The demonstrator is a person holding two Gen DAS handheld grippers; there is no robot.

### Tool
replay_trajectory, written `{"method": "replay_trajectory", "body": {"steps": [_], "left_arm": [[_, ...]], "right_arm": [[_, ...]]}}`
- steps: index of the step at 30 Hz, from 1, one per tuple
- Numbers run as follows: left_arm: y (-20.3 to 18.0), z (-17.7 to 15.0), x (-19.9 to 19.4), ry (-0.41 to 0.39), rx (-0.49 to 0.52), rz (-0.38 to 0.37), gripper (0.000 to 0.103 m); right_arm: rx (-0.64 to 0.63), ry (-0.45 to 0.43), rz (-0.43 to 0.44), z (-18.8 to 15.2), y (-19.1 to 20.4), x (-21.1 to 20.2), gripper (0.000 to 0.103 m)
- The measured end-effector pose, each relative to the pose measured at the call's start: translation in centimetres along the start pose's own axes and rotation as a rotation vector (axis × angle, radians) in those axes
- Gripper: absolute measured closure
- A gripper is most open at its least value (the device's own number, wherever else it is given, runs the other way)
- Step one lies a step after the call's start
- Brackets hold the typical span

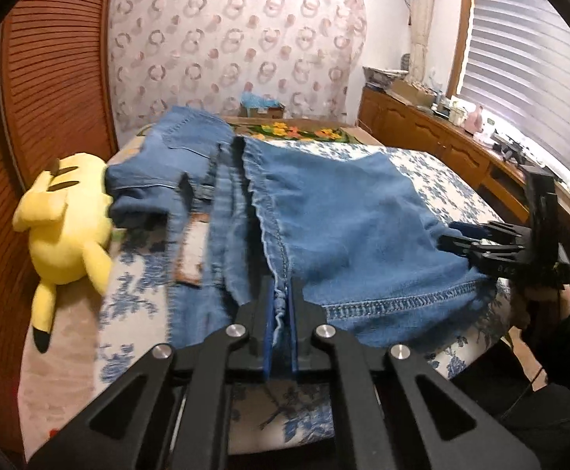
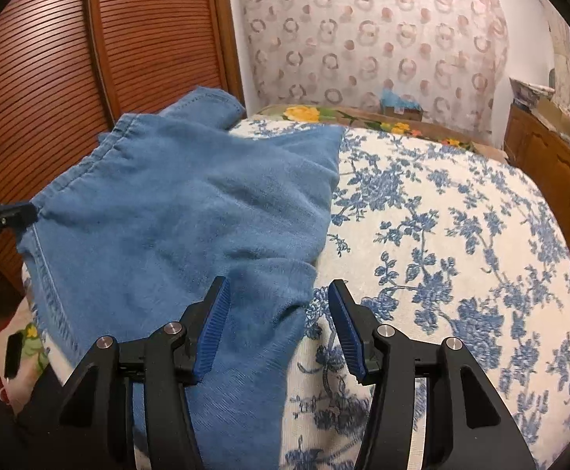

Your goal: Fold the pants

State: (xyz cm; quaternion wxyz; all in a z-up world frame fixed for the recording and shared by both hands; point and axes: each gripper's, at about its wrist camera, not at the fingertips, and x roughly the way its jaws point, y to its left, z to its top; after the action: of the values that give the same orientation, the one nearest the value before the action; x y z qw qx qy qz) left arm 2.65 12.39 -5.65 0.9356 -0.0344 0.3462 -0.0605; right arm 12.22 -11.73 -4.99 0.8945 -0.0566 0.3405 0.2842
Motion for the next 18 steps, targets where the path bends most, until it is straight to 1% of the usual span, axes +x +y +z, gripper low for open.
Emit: {"method": "replay_trajectory", "body": {"steps": [1,2,4,7,9,14,17,18], "left_arm": [[0.1,-0.1,0.2,0.008,0.011,0.031,0.1],[0.2,-0.4,0.7,0.028,0.021,0.039,0.1],[0.3,-0.7,1.2,0.046,0.004,0.033,0.1],[-0.1,-0.8,1.4,0.046,0.011,0.046,0.099],[-0.3,-0.7,1.3,0.044,0.014,0.038,0.097],[-0.9,0.0,1.2,0.039,0.03,0.045,0.087],[-1.3,0.4,0.9,0.029,0.035,0.035,0.079],[-1.4,0.6,0.9,0.03,0.036,0.03,0.074]], "right_arm": [[0.0,-0.011,0.001,0.1,0.0,-0.5,0.05],[0.002,-0.021,0.003,0.3,0.0,-1.0,0.05],[0.001,-0.033,0.002,0.5,0.2,-1.8,0.05],[-0.012,-0.043,0.002,0.7,0.5,-2.6,0.05],[-0.019,-0.035,0.0,0.8,0.5,-2.7,0.05],[0.002,-0.032,-0.006,0.3,-0.1,-3.0,0.05],[0.014,-0.028,-0.003,-0.2,-0.2,-3.4,0.05],[0.016,-0.027,0.0,-0.4,-0.2,-3.6,0.05]]}}
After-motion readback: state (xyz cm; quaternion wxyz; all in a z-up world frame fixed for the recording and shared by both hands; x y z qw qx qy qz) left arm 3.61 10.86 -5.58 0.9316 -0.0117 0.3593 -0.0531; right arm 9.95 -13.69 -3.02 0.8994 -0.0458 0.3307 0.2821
